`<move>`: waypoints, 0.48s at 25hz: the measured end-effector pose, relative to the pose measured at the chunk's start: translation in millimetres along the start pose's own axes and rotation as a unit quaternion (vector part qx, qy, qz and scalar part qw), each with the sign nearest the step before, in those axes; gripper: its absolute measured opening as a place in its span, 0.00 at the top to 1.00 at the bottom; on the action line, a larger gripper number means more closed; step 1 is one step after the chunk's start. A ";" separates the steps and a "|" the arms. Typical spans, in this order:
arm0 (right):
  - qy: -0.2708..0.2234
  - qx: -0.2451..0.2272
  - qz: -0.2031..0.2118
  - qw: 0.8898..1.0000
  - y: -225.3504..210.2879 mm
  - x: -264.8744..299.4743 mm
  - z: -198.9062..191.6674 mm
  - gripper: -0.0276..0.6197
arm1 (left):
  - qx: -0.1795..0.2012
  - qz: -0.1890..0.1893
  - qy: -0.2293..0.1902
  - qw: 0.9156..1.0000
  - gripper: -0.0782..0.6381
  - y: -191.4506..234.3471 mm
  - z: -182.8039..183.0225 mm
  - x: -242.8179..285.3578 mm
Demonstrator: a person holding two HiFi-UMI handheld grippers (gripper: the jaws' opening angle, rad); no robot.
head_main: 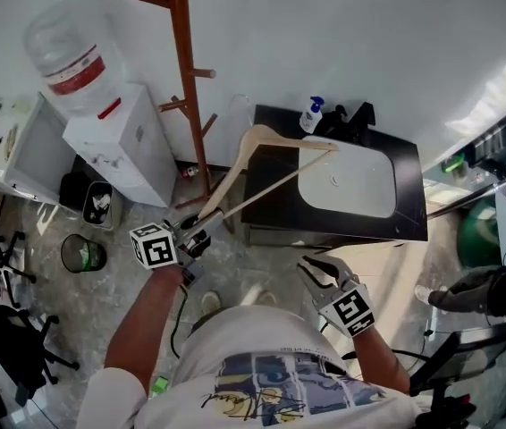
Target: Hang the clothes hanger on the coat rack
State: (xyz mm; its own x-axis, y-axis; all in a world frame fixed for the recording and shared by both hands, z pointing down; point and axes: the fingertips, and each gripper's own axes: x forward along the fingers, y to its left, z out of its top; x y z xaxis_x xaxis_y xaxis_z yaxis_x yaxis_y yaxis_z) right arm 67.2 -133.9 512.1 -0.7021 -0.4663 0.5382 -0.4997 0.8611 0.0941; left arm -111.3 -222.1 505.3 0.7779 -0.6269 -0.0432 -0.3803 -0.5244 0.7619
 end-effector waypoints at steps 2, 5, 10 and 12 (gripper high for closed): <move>-0.007 -0.004 0.009 1.000 -1.2 1.7 1.6 0.85 | 0.024 0.004 -0.004 1.000 0.84 -21.2 13.5 -5.0; -0.013 -0.006 0.021 1.000 -3.1 2.6 1.8 0.85 | 0.053 0.004 -0.010 0.999 0.84 -52.9 33.7 -12.1; -0.019 -0.010 0.036 0.999 -6.1 1.9 -0.1 0.85 | 0.079 -0.008 -0.029 0.996 0.84 -107.2 77.6 -25.5; -0.024 -0.009 0.041 0.999 -6.6 1.6 -0.5 0.85 | 0.089 -0.016 -0.039 0.995 0.84 -125.4 100.2 -30.7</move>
State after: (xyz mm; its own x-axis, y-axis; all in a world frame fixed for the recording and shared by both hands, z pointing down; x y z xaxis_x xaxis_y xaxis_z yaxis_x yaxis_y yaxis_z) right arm 69.6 -140.2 512.7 -0.7634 -0.4033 0.5045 -0.4314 0.8997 0.0665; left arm -137.6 -194.9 346.2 0.7528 -0.6471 -0.1208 -0.4441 -0.6347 0.6324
